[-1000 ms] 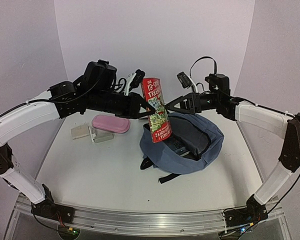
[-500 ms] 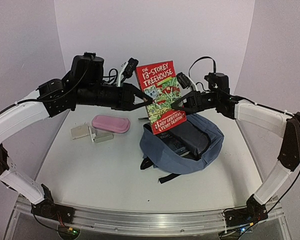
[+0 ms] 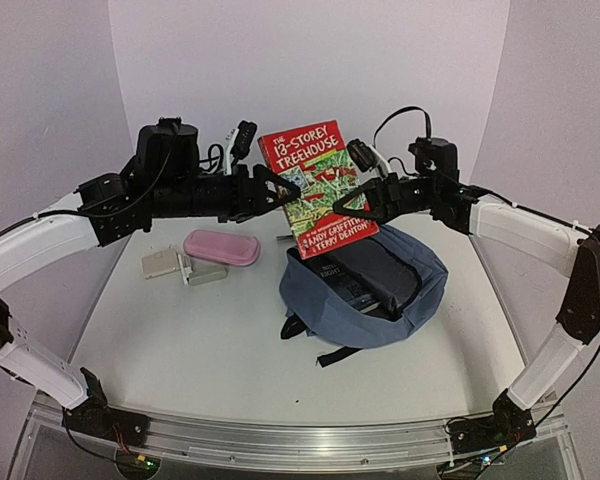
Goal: Pack the student bag
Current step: Pick up the book from the center of the board.
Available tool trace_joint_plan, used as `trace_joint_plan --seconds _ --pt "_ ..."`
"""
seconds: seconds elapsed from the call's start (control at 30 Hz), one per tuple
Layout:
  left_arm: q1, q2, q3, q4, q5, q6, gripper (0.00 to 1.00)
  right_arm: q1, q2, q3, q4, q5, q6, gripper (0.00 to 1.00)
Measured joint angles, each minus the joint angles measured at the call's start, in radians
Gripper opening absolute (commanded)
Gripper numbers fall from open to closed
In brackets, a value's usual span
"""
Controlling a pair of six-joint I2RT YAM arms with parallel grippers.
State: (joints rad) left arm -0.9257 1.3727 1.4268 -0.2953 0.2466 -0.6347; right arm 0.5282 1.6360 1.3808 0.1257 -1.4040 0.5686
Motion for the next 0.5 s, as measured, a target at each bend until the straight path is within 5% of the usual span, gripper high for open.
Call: trace_joint_plan --seconds 0.1,0.23,0.3,0.43,0.5 --pt "0.000 0.004 -0.040 0.075 0.002 -0.041 0.56 0.000 0.000 0.000 -0.003 0.014 0.020 0.00" --pt "0.000 0.032 -0.083 0.186 0.011 -0.087 0.25 0.000 0.000 0.000 -0.011 0.030 0.034 0.09" --pt "0.000 0.041 -0.108 0.238 0.006 -0.109 0.03 0.000 0.000 0.000 -0.016 0.038 0.039 0.27" --pt "0.009 0.041 -0.160 0.324 -0.009 -0.154 0.00 -0.011 0.000 -0.006 -0.025 0.094 0.021 0.65" --pt "0.011 0.040 -0.194 0.350 -0.028 -0.184 0.00 -0.024 -0.002 -0.009 -0.077 0.168 -0.038 0.67"
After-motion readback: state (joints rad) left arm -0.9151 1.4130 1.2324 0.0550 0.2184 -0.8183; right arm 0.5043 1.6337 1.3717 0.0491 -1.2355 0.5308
